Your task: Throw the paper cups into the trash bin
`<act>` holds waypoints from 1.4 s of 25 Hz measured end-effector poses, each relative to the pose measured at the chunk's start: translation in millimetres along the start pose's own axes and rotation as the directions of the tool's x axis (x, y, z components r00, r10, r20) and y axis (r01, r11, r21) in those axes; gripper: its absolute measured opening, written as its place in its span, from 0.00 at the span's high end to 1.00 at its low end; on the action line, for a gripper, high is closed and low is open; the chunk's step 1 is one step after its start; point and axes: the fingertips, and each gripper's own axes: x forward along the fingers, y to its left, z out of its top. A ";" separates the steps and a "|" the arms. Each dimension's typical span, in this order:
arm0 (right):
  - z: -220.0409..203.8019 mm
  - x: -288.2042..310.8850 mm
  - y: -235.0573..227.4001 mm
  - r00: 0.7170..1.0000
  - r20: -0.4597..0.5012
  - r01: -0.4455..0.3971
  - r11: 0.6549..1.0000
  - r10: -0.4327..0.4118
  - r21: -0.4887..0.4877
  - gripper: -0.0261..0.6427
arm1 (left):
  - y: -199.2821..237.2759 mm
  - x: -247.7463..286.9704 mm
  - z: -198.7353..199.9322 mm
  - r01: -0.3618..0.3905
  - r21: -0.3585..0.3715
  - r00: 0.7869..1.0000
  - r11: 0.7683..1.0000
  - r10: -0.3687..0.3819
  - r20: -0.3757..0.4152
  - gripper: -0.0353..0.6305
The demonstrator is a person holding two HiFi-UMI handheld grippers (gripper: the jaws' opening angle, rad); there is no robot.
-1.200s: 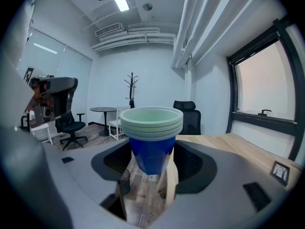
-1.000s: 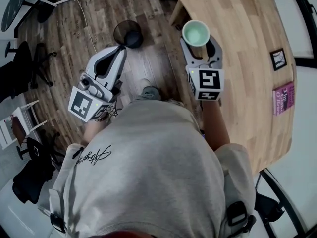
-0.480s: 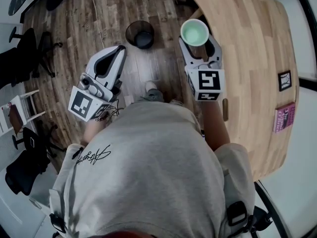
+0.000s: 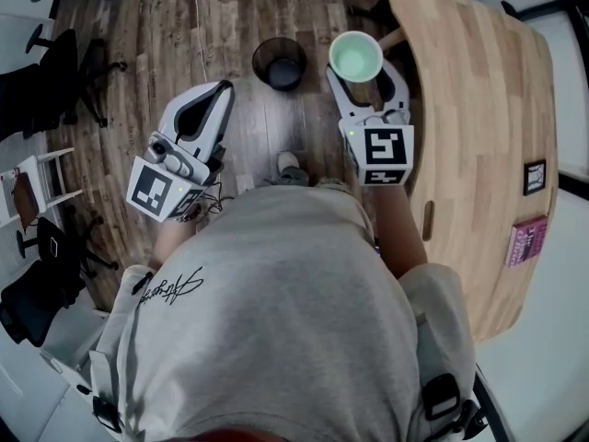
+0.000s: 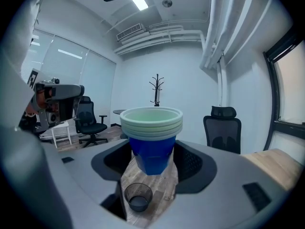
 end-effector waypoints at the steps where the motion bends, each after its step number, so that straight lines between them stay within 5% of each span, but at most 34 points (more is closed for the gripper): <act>1: 1.2 3.7 4.4 1.000 0.000 -0.008 1.000 0.008 0.000 0.56 | 3.4 -2.8 -1.7 -0.006 0.002 1.000 1.000 0.006 -0.006 0.94; 17: 4.8 46.5 39.8 0.993 -0.015 -0.113 0.994 0.113 -0.005 0.56 | 44.4 -16.3 -50.9 -0.124 -0.017 0.974 0.992 0.118 -0.194 0.94; 35: 22.3 134.5 28.2 0.968 0.007 -0.249 0.968 0.249 -0.008 0.56 | 111.3 44.2 -59.6 -0.180 -0.021 0.974 0.984 0.175 -0.145 0.94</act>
